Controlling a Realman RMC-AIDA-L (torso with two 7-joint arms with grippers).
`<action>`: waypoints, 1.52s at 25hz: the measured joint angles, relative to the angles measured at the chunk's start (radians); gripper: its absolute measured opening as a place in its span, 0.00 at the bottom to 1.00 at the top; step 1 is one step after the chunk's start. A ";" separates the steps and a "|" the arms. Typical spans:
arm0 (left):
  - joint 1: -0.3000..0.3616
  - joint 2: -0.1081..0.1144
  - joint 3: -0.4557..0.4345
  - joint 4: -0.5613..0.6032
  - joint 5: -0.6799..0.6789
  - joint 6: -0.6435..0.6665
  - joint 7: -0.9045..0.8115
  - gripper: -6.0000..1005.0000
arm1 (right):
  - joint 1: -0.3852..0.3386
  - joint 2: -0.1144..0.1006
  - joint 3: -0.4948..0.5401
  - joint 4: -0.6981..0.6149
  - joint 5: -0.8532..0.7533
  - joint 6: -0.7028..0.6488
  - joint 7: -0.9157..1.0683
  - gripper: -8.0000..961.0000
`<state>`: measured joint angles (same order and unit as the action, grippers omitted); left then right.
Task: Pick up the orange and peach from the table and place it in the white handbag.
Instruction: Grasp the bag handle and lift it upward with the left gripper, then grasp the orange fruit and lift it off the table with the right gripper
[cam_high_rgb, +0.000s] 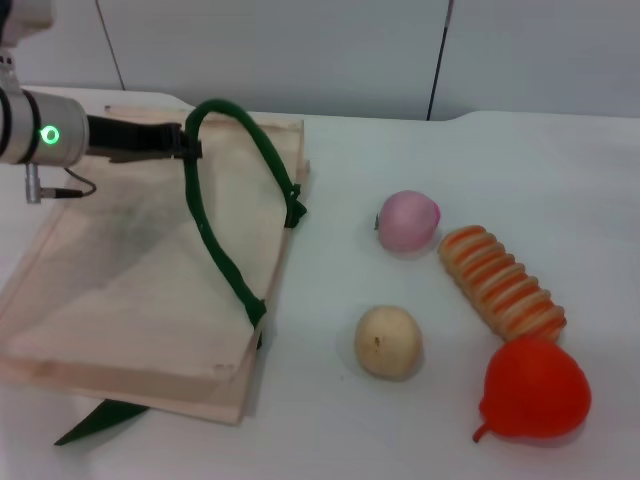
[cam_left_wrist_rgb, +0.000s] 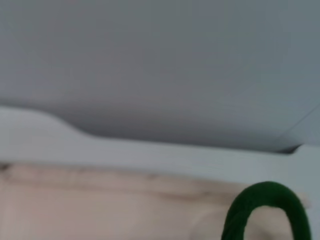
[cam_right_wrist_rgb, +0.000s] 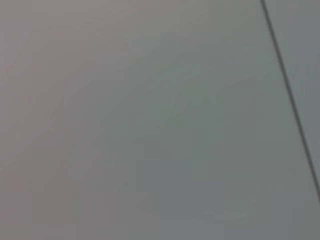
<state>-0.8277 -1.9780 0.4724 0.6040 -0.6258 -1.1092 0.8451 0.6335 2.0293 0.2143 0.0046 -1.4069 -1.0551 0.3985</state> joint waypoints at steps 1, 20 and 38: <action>0.010 0.007 0.000 0.000 -0.047 -0.017 0.030 0.12 | -0.001 0.000 -0.013 0.000 -0.011 -0.010 0.007 0.89; 0.150 0.113 -0.002 -0.086 -0.647 -0.335 0.341 0.12 | 0.005 -0.005 -0.159 -0.509 -0.843 -0.618 0.546 0.89; 0.215 0.134 -0.003 -0.089 -0.798 -0.406 0.373 0.12 | 0.074 -0.001 -0.161 -0.682 -1.402 -0.796 0.715 0.89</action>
<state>-0.6132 -1.8437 0.4694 0.5151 -1.4236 -1.5148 1.2183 0.7073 2.0287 0.0536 -0.6779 -2.8093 -1.8511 1.1139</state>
